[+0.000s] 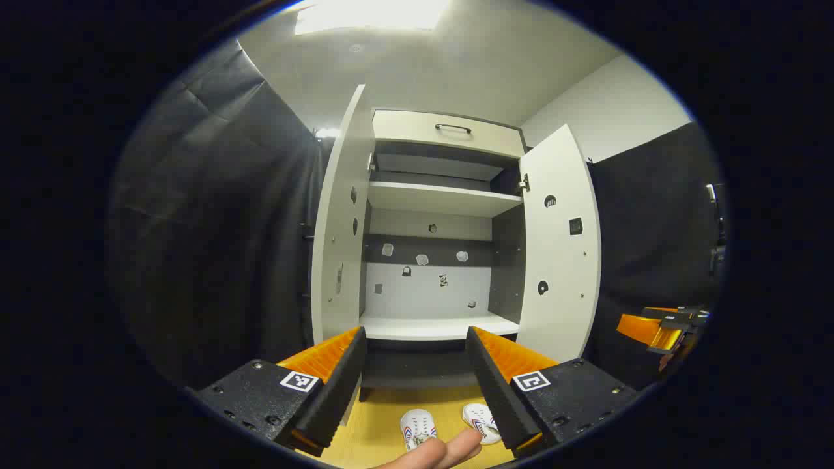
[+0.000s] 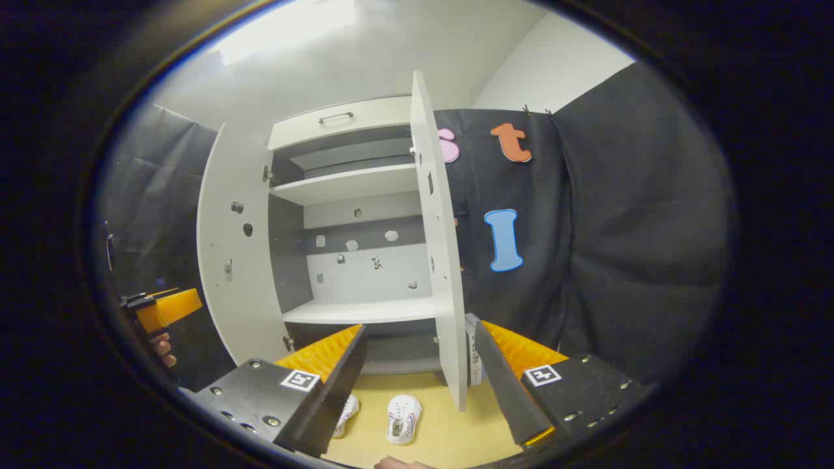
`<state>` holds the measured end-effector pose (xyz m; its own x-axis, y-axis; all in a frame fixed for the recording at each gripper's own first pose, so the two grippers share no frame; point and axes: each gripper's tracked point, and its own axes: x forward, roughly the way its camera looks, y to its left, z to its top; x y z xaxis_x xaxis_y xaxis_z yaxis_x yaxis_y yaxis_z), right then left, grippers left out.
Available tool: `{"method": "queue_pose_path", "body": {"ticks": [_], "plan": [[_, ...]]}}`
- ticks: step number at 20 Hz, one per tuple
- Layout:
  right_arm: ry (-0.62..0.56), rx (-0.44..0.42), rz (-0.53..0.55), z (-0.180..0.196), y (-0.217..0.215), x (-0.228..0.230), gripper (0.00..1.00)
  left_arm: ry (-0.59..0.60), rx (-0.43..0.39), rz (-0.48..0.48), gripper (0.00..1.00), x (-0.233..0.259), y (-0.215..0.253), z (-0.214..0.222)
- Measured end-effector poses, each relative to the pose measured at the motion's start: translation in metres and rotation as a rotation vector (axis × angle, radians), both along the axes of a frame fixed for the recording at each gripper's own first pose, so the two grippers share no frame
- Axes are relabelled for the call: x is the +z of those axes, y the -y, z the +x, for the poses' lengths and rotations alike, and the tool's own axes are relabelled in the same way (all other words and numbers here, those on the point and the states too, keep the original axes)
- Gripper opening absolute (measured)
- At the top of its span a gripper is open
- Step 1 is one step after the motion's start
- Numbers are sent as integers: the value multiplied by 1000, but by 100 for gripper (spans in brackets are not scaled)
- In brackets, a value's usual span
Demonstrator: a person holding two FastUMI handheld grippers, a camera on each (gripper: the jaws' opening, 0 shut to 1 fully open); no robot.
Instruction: Grab one shoe with the right hand and put it into the shoe cabinet, grab the other shoe with the left hand and put it into the shoe cabinet; then close the right door with the right hand and the left door with the left hand.
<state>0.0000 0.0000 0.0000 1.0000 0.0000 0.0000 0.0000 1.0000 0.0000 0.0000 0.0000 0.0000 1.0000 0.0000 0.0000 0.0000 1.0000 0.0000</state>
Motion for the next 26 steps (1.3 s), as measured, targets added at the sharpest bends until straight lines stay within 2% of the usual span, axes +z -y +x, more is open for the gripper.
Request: {"method": "queue_pose_path", "body": {"ticks": [6,7,8,9,13,14,15,16,18,21,22,26], "plan": [[-1,-5,-17,-2,5,-9,98,-1,11,1,93,-2,-1,10],[-1,-5,-27,-1,6,-11,94,2,1,-2,93,-4,-1,10],[-2,-16,-38,-1,10,-12,98,6,-4,-11,94,-4,-1,11],[-1,-31,-45,-2,15,-13,98,8,-3,-21,95,-5,-3,11],[5,-28,-30,0,14,-18,98,9,32,-25,95,-9,-17,15],[3,-25,-28,1,14,-19,93,21,43,-26,95,-8,-20,16],[1,-26,-29,3,16,-22,98,29,62,-25,95,-8,-26,18],[1,-29,-33,4,17,-23,98,30,76,-23,93,-10,-31,19],[5,-21,-41,10,14,-27,98,29,88,-30,95,-13,-37,21],[-11,2,-37,26,2,-50,98,28,97,-46,97,-19,-48,23],[-14,6,-43,34,-2,-60,98,23,98,-56,95,-22,-50,24],[-100,19,-112,69,-18,-138,98,4,78,-120,96,-36,-52,23]]}}
